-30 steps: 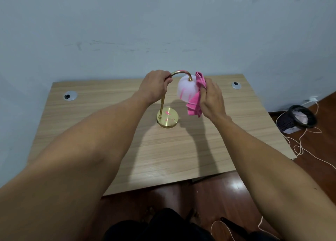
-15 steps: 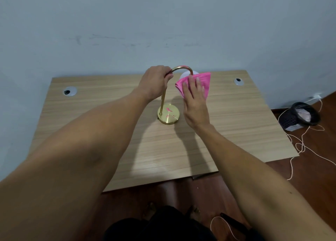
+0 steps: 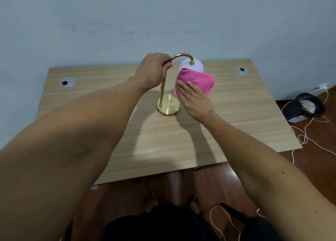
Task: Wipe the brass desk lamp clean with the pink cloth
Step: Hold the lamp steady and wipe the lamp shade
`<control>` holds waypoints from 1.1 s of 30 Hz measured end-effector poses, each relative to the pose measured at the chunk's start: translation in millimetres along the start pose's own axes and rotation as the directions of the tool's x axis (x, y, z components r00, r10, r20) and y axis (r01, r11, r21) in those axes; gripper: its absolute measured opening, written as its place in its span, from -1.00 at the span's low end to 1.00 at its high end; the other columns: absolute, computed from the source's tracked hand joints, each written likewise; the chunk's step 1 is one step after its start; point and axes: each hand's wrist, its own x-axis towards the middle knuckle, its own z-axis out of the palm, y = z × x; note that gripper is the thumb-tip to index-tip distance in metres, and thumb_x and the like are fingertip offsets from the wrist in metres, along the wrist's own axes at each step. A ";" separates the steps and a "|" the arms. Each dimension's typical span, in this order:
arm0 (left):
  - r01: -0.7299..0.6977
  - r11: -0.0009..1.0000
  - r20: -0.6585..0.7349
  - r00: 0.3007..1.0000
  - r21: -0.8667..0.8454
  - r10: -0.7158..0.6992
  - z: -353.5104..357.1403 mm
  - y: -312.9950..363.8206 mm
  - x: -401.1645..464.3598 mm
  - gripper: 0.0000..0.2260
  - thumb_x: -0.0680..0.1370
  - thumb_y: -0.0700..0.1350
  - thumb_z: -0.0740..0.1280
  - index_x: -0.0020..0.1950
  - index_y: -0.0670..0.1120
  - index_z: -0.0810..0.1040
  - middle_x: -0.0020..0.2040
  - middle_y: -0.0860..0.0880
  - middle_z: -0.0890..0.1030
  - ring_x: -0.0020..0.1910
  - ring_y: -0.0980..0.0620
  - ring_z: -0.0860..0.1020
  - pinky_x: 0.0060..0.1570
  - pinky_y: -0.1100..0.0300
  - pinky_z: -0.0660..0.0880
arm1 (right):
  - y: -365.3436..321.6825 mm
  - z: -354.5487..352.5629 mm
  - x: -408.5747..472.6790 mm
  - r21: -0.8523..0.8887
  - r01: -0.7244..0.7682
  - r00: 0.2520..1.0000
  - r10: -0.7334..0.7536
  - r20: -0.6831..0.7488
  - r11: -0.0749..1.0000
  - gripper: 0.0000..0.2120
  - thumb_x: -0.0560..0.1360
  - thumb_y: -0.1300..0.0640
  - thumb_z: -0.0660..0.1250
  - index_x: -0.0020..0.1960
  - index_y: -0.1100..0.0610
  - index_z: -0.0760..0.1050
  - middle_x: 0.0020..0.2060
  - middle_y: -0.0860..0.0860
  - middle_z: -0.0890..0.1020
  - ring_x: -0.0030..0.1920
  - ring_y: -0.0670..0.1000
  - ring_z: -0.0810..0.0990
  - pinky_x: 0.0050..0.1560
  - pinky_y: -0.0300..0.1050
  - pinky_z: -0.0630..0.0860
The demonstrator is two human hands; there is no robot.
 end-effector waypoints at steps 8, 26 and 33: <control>0.057 0.998 0.017 0.998 -0.027 -0.056 0.1 2.7 -1.7 -0.80 0.63 -0.08 0.25 0.00 -0.15 0.62 -0.11 -0.15 0.65 -0.09 -0.19 0.55 -0.15 0.07 0.38 | 23.9 3.1 -56.5 0.355 -0.166 0.986 0.157 0.053 0.920 -0.41 0.56 0.35 0.20 0.58 0.21 0.29 0.56 0.16 0.34 0.56 0.20 0.30 0.48 0.19 0.39; 0.112 0.993 0.034 0.993 -0.027 -0.111 -2.5 7.0 -3.8 -0.79 0.63 -0.08 0.24 0.02 -0.14 0.63 -0.18 -0.11 0.62 -0.12 -0.17 0.56 -0.11 0.00 0.49 | 1.4 -73.3 35.9 0.925 -0.364 0.533 0.789 0.305 -0.111 -0.72 0.67 -0.06 0.18 0.34 -0.20 0.51 0.33 -0.03 0.52 0.27 0.18 0.60 0.03 0.23 0.67; 0.077 0.996 0.033 0.997 -0.034 -0.076 -1.9 4.2 -1.3 -0.80 0.63 -0.09 0.25 0.01 -0.15 0.64 -0.15 -0.15 0.65 -0.13 -0.16 0.55 -0.14 0.05 0.43 | -47.6 -20.3 5.8 0.646 -0.357 0.832 0.544 -0.109 0.675 -0.40 0.75 -0.06 -0.10 0.55 0.40 0.23 0.56 0.41 0.15 0.56 0.53 0.00 0.55 0.40 0.03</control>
